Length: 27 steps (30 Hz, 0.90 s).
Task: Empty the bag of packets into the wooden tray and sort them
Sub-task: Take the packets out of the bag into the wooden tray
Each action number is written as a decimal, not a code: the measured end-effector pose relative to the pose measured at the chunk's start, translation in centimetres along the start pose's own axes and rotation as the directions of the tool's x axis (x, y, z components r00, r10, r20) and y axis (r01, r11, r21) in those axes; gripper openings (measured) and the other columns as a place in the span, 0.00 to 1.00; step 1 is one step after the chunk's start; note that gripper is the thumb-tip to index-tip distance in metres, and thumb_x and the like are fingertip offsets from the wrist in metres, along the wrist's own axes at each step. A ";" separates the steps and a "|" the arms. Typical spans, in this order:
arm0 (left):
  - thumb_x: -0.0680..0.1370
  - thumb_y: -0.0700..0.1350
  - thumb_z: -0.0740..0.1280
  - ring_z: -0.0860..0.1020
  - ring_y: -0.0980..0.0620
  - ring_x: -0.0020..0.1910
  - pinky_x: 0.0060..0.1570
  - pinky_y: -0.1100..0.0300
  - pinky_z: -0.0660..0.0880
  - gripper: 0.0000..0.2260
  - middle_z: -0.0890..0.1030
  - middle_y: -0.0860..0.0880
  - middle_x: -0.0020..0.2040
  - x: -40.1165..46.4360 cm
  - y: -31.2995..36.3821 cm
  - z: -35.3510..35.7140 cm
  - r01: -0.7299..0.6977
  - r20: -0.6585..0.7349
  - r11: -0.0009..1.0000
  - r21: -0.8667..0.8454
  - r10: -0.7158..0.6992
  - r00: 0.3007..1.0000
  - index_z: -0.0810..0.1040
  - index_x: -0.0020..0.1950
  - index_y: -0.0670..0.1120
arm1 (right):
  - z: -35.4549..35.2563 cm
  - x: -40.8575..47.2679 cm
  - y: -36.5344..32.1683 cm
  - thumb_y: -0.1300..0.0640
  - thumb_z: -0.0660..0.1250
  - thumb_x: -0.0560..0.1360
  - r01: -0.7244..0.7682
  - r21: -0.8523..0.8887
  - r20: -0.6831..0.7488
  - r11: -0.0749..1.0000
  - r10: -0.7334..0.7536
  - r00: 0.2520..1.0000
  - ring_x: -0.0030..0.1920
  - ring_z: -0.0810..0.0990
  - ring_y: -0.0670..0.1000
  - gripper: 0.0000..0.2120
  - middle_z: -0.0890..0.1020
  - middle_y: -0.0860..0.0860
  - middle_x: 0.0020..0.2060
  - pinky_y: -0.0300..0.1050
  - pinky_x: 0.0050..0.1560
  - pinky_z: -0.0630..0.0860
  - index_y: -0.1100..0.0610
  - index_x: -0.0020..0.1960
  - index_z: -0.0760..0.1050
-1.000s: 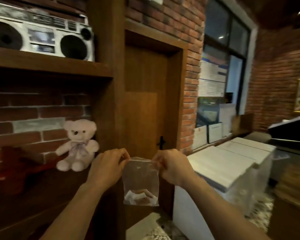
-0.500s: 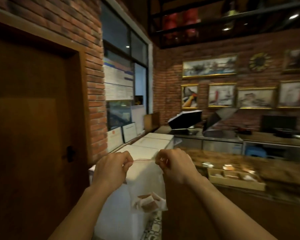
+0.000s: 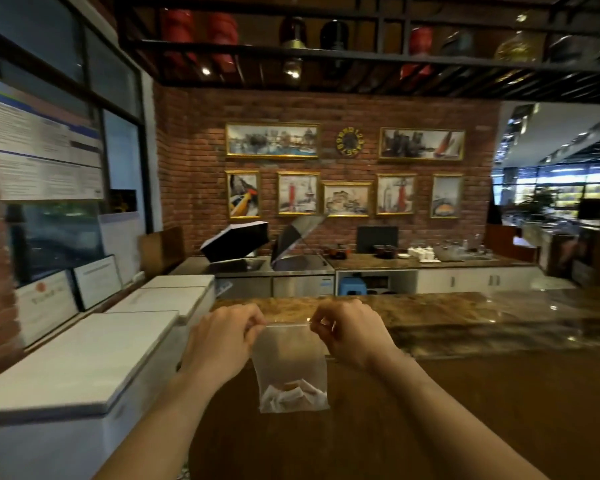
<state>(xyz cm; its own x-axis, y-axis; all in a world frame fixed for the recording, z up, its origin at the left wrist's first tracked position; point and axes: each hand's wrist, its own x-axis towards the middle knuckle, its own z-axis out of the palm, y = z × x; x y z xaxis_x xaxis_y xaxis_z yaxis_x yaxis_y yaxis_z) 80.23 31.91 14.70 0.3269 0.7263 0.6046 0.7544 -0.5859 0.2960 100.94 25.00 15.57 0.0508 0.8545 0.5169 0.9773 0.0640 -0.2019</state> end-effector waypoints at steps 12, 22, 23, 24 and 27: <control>0.78 0.52 0.69 0.80 0.58 0.53 0.53 0.56 0.79 0.05 0.83 0.60 0.52 2.4 2.0 4.0 -0.120 0.074 0.991 -0.054 0.124 0.990 0.79 0.53 0.61 | -0.1 -0.9 4.3 0.50 0.70 0.79 -0.092 -0.049 -0.029 0.995 0.091 0.995 0.47 0.82 0.43 0.04 0.85 0.43 0.49 0.46 0.49 0.84 0.44 0.53 0.80; 0.80 0.50 0.67 0.80 0.57 0.54 0.47 0.59 0.75 0.06 0.83 0.59 0.54 3.7 2.1 6.3 -0.132 0.095 0.989 -0.063 0.138 0.986 0.79 0.55 0.60 | 1.1 -0.1 6.7 0.51 0.70 0.79 -0.083 -0.018 -0.051 0.996 0.082 0.995 0.48 0.82 0.43 0.05 0.85 0.44 0.50 0.45 0.49 0.83 0.45 0.54 0.81; 0.80 0.50 0.67 0.80 0.56 0.54 0.47 0.59 0.75 0.06 0.83 0.59 0.54 3.8 2.3 6.6 -0.127 0.100 0.990 -0.060 0.133 0.986 0.79 0.55 0.60 | 1.1 -0.1 7.1 0.51 0.70 0.79 -0.075 -0.015 -0.056 0.997 0.074 0.996 0.48 0.82 0.43 0.05 0.85 0.43 0.50 0.45 0.49 0.83 0.45 0.54 0.81; 0.80 0.50 0.67 0.80 0.56 0.54 0.46 0.58 0.75 0.06 0.83 0.59 0.54 3.9 2.4 7.1 -0.128 0.103 0.990 -0.058 0.133 0.986 0.78 0.55 0.61 | 1.2 0.0 7.6 0.50 0.69 0.79 -0.071 -0.011 -0.060 0.997 0.071 0.996 0.48 0.82 0.43 0.04 0.85 0.43 0.49 0.46 0.49 0.83 0.45 0.54 0.81; 0.80 0.50 0.66 0.80 0.55 0.53 0.47 0.56 0.77 0.06 0.83 0.59 0.54 4.3 2.8 8.0 -0.119 0.125 0.991 -0.056 0.125 0.984 0.79 0.54 0.61 | 1.5 0.1 8.7 0.50 0.69 0.79 -0.061 0.000 -0.062 0.998 0.061 0.996 0.47 0.82 0.43 0.05 0.86 0.43 0.48 0.46 0.49 0.83 0.45 0.53 0.81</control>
<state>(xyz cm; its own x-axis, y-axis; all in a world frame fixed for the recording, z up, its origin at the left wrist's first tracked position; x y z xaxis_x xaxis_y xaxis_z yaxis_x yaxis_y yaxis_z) 88.32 36.23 12.23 0.4873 0.6864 0.5398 0.6770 -0.6874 0.2629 109.18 26.45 12.63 0.1229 0.8232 0.5543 0.9724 0.0118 -0.2331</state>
